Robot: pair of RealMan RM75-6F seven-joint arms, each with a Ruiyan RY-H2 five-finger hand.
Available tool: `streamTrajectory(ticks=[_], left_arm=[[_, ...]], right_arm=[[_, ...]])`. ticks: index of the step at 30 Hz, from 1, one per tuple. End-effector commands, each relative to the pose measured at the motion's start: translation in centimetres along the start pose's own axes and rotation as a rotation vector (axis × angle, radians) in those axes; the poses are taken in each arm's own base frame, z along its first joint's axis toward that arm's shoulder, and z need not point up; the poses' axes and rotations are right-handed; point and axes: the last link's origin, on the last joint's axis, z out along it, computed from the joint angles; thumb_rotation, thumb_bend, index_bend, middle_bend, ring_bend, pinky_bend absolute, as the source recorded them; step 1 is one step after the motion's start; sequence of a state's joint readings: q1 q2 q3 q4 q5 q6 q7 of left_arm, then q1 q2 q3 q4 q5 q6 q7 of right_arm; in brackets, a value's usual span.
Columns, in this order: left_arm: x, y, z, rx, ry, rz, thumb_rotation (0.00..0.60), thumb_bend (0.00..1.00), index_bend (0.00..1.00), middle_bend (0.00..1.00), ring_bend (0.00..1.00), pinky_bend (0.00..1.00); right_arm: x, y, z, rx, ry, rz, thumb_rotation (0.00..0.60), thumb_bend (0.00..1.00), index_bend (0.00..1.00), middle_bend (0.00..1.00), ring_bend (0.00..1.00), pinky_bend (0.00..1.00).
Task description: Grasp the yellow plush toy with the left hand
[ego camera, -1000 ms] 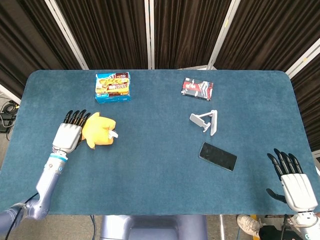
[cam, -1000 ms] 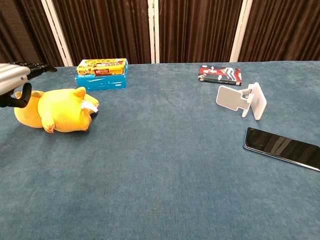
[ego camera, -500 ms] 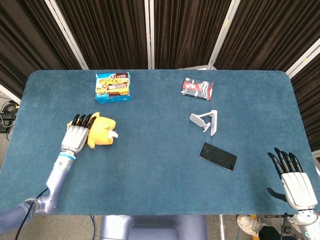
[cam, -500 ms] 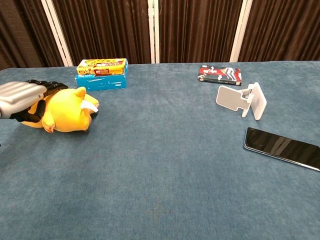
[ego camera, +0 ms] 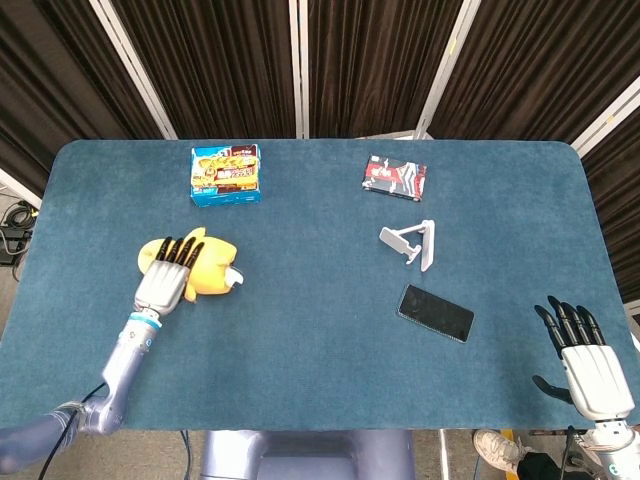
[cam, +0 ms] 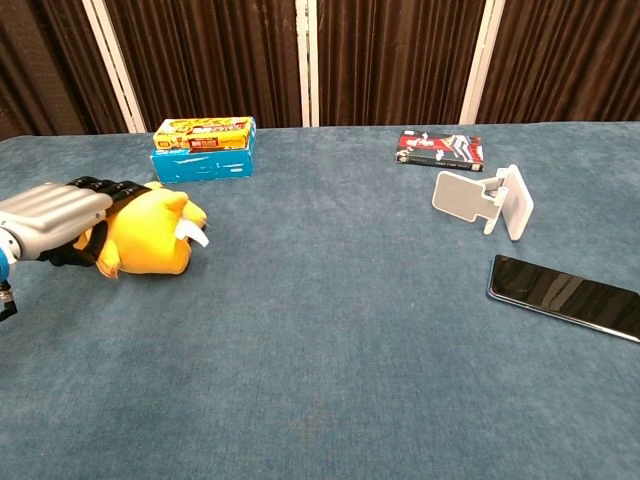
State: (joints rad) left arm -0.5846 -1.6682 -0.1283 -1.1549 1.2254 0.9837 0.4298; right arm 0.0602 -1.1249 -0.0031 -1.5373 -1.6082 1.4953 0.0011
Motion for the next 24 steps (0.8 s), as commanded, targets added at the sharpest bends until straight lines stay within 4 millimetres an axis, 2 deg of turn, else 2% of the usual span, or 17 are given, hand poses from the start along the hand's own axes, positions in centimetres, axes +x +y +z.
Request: streamTrajectory(ticks=[1, 4, 10, 24], left_arm=[[0.2, 1.0, -0.4, -0.029, 0.021, 0.009, 0.600, 1.00, 0.00, 0.00, 0.00, 0.00], [0.7, 2.0, -0.8, -0.058, 0.049, 0.016, 0.600, 1.00, 0.00, 0.00, 0.00, 0.00], [1.0, 2.2, -1.0, -0.060, 0.054, 0.026, 0.600, 1.00, 0.00, 0.00, 0.00, 0.00], [-0.6, -1.7, -1.2, 0.049, -0.010, 0.033, 0.600, 1.00, 0.00, 0.00, 0.00, 0.00]], right_arm=[[0.0, 0.0, 0.0, 0.001, 0.000, -0.001, 0.600, 0.16, 0.00, 0.00, 0.00, 0.00], [0.0, -0.1, 0.0, 0.003, -0.001, -0.002, 0.600, 0.16, 0.00, 0.00, 0.00, 0.00], [-0.1, -0.1, -0.1, 0.003, -0.002, -0.004, 0.600, 0.16, 0.00, 0.00, 0.00, 0.00], [-0.2, -0.3, 0.0, 0.007, -0.006, -0.013, 0.600, 0.16, 0.00, 0.00, 0.00, 0.00]])
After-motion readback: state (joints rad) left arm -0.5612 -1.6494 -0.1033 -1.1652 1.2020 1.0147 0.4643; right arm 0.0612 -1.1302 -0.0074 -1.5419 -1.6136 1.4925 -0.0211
